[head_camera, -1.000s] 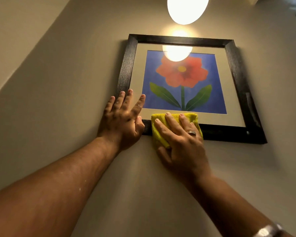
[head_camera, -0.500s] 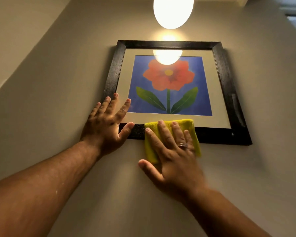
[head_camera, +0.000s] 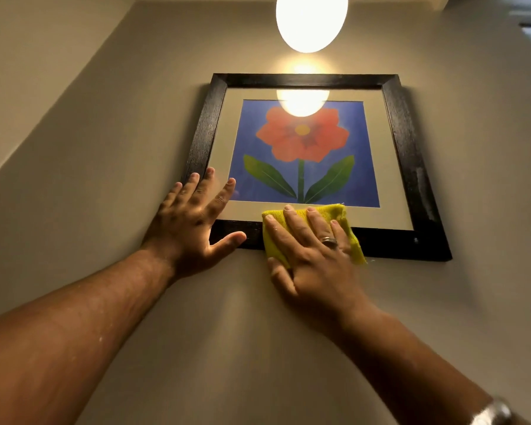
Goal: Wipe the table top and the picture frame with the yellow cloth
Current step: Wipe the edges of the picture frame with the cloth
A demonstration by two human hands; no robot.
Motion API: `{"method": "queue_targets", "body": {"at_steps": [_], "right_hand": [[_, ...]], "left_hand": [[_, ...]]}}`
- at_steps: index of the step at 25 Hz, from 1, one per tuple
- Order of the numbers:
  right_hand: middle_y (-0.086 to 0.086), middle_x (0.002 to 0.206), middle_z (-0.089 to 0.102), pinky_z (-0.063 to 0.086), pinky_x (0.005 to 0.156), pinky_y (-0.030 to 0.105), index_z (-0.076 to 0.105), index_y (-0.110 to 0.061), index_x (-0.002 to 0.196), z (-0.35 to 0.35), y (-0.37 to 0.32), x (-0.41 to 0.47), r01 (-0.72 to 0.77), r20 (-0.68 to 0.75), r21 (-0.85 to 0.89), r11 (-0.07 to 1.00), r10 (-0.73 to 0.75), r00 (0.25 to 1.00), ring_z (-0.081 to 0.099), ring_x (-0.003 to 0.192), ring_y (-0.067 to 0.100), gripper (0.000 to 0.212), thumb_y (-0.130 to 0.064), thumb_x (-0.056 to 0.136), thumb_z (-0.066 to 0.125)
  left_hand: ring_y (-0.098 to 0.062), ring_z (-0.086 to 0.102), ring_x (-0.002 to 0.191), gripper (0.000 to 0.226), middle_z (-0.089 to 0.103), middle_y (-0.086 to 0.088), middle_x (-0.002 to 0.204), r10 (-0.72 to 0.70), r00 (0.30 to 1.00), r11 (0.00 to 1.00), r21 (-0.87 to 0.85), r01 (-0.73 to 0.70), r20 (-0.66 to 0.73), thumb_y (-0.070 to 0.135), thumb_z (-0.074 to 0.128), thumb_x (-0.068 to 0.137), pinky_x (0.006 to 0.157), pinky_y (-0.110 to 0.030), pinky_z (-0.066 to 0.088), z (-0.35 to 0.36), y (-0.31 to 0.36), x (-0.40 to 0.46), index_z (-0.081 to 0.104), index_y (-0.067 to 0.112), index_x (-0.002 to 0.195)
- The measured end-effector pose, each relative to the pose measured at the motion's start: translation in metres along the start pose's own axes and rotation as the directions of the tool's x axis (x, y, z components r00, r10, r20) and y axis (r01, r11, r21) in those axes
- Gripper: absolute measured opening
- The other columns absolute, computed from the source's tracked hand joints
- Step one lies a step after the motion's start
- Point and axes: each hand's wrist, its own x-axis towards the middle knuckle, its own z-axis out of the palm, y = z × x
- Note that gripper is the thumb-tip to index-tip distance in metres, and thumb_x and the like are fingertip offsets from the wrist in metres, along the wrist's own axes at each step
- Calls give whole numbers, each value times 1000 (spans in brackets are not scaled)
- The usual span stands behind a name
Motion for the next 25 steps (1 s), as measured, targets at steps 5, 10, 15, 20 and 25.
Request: {"method": "queue_targets", "body": {"at_steps": [5, 10, 15, 20, 25], "right_hand": [[-4, 159, 17, 13, 118, 47, 12, -42, 146, -36, 94, -43, -219, -76, -121, 968, 211, 974, 10, 147, 24, 67, -59, 81, 20], [1, 161, 5, 4, 119, 46, 8, -36, 148, -50, 111, 9, -338, 13, -60, 939, 339, 941, -3, 147, 25, 62, -48, 91, 31], [-7, 159, -13, -15, 114, 36, -13, -44, 142, -43, 102, -38, -282, 19, -3, 960, 282, 959, -19, 145, 18, 71, -55, 80, 21], [-9, 160, -3, 3, 119, 43, 0, -48, 144, -47, 125, -25, -237, -28, -46, 970, 236, 971, -8, 147, 17, 68, -57, 81, 24], [3, 161, -2, 1, 119, 42, 12, -32, 148, -80, 175, 140, -308, 62, -8, 952, 307, 950, -6, 147, 28, 59, -42, 94, 32]], "left_hand": [[-41, 11, 148, 90, 6, -13, 164, 15, 1000, 1000, -9, -15, 18, 84, 13, 75, 121, -55, 14, 0, -1, 2, -1, 40, 152], [-49, 6, 146, 92, -3, -13, 164, 3, 996, 998, -56, 2, 88, 87, 15, 71, 118, -65, 6, -8, 4, 6, -19, 47, 145], [-44, -18, 145, 96, -24, -9, 161, 66, 998, 996, -58, -66, -6, 87, 17, 73, 113, -65, -17, -1, 99, 28, -22, 39, 147], [-28, -33, 144, 91, -27, -7, 160, 49, 994, 998, -29, -52, -94, 84, 10, 78, 114, -62, -21, 14, 135, 42, -20, 35, 148], [-26, -24, 148, 90, -21, -7, 162, 54, 986, 997, -43, -62, -157, 85, 9, 78, 116, -62, -14, 21, 133, 42, -16, 36, 150]]}}
